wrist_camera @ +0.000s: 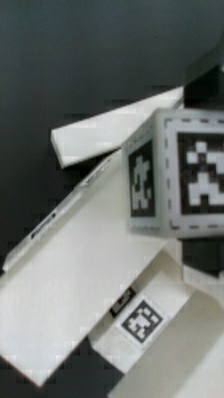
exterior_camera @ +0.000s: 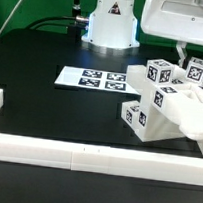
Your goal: Assemble chair
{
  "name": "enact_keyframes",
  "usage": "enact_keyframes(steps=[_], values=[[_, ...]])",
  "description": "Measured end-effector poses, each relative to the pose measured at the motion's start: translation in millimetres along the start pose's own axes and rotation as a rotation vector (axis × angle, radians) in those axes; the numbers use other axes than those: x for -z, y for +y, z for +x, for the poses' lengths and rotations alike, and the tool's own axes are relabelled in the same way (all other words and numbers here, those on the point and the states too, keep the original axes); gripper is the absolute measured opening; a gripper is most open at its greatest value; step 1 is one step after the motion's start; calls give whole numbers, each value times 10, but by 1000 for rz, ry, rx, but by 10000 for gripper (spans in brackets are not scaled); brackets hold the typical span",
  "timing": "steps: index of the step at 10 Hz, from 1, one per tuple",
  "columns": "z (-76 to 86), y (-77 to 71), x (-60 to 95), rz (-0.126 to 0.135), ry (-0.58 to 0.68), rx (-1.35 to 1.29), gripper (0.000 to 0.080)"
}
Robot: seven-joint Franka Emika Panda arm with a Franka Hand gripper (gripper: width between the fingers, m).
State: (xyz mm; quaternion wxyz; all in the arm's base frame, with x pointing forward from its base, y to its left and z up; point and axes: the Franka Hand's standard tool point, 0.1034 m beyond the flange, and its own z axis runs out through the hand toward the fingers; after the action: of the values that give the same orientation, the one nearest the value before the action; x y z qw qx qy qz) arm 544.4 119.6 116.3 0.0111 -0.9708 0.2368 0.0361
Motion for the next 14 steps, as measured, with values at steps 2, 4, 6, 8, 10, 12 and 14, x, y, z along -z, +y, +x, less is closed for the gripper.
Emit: enact_keyframes(steps=[2, 4, 6, 8, 10, 12, 14], values=[[-40, 20, -14, 30, 39, -132, 284], [-32, 17, -12, 49, 55, -232, 284], [-45, 5, -18, 64, 40, -363, 284], [-57, -14, -17, 77, 27, -464, 284], [-52, -8, -13, 86, 16, -561, 284], [-54, 19, -19, 99, -7, -683, 284], [-67, 42, -19, 121, -14, -810, 284]])
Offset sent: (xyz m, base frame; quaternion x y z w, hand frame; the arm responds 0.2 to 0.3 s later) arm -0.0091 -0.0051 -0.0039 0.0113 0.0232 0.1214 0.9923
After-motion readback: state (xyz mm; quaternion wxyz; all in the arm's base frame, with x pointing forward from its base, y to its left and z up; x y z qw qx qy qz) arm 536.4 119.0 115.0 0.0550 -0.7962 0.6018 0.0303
